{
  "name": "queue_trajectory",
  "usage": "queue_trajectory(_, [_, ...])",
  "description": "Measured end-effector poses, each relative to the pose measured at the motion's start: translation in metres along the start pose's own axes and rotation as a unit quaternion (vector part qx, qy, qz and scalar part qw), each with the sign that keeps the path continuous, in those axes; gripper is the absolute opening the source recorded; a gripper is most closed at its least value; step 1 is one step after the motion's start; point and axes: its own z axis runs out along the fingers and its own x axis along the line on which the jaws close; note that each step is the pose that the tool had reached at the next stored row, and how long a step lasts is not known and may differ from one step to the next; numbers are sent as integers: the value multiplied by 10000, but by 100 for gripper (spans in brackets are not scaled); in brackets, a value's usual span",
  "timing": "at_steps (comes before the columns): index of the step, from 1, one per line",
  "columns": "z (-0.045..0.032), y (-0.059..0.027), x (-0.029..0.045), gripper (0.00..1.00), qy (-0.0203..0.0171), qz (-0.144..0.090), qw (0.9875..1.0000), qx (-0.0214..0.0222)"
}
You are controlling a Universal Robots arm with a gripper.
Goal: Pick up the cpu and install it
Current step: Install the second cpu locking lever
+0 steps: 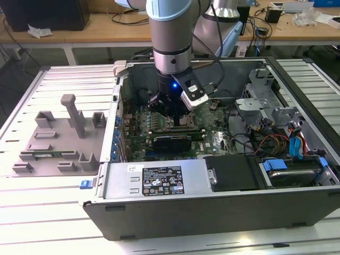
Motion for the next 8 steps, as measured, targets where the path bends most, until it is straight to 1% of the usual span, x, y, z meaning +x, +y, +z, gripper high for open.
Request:
queue_trajectory(6, [3,0,16,11,-1,18,10000,-1])
queue_trajectory(8, [21,0,35,11,-1,19,10000,-1])
